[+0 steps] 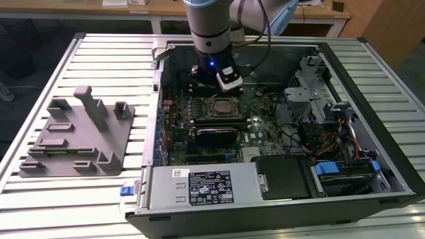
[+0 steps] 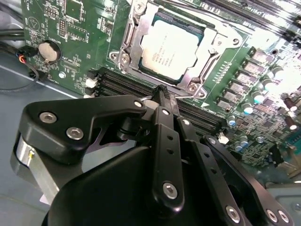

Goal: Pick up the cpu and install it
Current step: 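Install the first cpu locking lever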

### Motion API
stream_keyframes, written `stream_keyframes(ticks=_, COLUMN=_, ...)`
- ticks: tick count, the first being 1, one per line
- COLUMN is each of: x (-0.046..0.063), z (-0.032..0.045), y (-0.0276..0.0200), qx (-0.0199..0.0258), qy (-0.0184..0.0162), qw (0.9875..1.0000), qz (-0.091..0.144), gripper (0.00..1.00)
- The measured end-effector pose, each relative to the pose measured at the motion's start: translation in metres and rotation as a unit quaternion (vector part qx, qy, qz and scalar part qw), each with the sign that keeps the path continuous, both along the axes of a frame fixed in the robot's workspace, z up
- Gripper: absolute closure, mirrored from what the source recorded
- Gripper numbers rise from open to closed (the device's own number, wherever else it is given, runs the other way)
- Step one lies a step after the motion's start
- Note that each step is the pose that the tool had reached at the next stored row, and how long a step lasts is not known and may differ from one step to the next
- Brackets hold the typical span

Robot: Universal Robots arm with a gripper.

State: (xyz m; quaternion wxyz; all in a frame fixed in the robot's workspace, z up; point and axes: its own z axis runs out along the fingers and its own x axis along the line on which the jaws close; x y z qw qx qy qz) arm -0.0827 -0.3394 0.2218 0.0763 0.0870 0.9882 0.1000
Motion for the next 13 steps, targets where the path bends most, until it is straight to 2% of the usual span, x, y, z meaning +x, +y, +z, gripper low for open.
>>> stream_keyframes(ticks=3, x=0.0002, z=-0.0023, y=0.0002, qx=0.0051, qy=-0.0001, qw=1.0, qz=0.0, gripper=0.89)
stream_keyframes(ticks=13, x=0.0028, z=-0.0064, y=0.0011, qx=0.0072, qy=-0.0001, qw=1.0, qz=-0.002, gripper=0.89)
